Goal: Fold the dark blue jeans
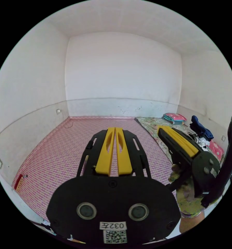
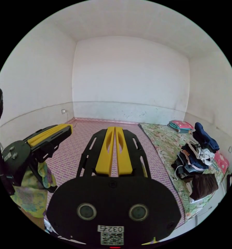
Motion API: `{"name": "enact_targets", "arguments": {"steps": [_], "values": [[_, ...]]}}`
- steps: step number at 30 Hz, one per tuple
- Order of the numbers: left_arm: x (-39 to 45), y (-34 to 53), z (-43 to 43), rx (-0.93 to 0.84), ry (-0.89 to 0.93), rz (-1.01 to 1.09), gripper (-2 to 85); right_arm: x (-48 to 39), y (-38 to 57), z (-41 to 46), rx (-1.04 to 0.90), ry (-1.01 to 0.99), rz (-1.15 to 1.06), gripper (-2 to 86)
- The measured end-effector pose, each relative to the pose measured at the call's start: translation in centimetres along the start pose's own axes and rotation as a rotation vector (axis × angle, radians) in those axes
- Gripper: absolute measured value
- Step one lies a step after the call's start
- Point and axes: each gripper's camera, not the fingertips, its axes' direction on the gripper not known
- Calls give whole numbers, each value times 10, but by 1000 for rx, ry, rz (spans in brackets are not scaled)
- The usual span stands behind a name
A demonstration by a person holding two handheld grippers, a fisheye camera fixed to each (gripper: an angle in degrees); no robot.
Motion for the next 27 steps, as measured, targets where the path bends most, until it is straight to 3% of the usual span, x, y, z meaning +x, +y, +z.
{"name": "enact_targets", "arguments": {"steps": [27], "values": [[56, 55, -6, 131, -66, -18, -10, -9, 5, -19, 68, 23, 3, -10]]}}
